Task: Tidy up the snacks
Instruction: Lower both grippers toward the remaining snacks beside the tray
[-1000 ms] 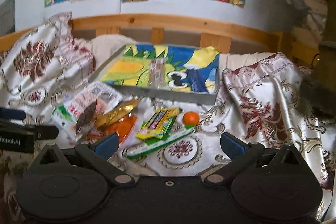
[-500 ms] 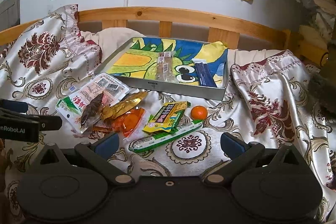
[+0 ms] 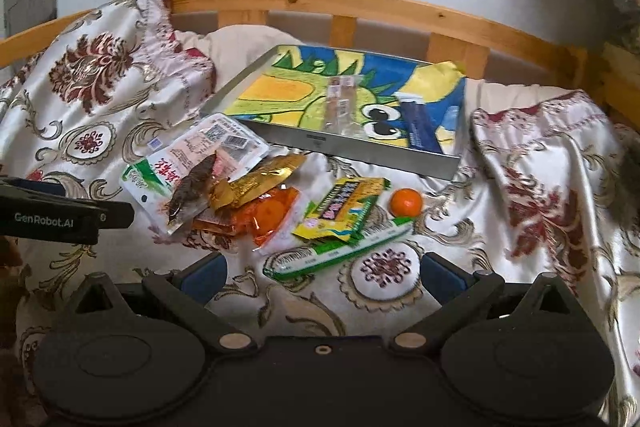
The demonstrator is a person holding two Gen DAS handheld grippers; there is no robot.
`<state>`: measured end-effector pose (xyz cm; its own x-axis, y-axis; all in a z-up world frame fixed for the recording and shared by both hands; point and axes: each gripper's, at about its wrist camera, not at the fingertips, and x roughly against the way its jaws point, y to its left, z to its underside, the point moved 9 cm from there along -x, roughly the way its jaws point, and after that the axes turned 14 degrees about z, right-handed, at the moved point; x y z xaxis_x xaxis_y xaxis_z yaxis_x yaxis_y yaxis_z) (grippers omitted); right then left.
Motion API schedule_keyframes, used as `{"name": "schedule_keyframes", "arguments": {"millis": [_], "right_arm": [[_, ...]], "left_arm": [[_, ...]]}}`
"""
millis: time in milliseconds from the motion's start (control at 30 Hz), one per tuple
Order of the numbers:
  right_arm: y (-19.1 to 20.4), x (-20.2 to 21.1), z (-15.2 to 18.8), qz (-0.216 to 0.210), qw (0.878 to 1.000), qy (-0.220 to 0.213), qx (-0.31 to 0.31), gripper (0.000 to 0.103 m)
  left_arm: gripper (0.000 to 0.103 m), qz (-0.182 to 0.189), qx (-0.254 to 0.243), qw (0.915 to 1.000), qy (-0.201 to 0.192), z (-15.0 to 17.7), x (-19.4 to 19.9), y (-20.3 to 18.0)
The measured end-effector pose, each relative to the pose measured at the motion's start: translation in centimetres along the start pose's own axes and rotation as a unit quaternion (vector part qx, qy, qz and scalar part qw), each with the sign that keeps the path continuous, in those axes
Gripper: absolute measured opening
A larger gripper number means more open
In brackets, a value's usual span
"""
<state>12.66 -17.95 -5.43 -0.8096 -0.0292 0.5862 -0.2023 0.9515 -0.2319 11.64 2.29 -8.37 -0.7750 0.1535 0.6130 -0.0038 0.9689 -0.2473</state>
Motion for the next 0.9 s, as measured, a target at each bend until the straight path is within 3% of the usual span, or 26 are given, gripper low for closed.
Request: {"name": "schedule_keyframes", "arguments": {"millis": [233,567,833,900], "right_arm": [[1.4,-1.4,-0.8,-0.024,0.998,-0.007,0.050,0.102],[-0.2,-5.9,-2.5,-0.001,0.993,-0.052,0.104,0.102],[-1.0,-8.5,-3.2,-0.019,0.995,-0.049,0.081,0.100],[-1.0,-8.8,-3.1,-0.024,0.996,-0.043,0.074,0.092]], "left_arm": [[0.102,-0.005,-0.010,0.9999,-0.012,-0.9,-0.7,-0.5],[0.102,0.011,0.013,0.9998,0.001,-3.2,-4.5,-1.8],[0.102,0.044,-0.002,0.9988,0.024,-3.4,-6.6,-2.9],[0.102,0.050,-0.025,0.9979,0.034,-3.5,-7.1,-3.4]]}}
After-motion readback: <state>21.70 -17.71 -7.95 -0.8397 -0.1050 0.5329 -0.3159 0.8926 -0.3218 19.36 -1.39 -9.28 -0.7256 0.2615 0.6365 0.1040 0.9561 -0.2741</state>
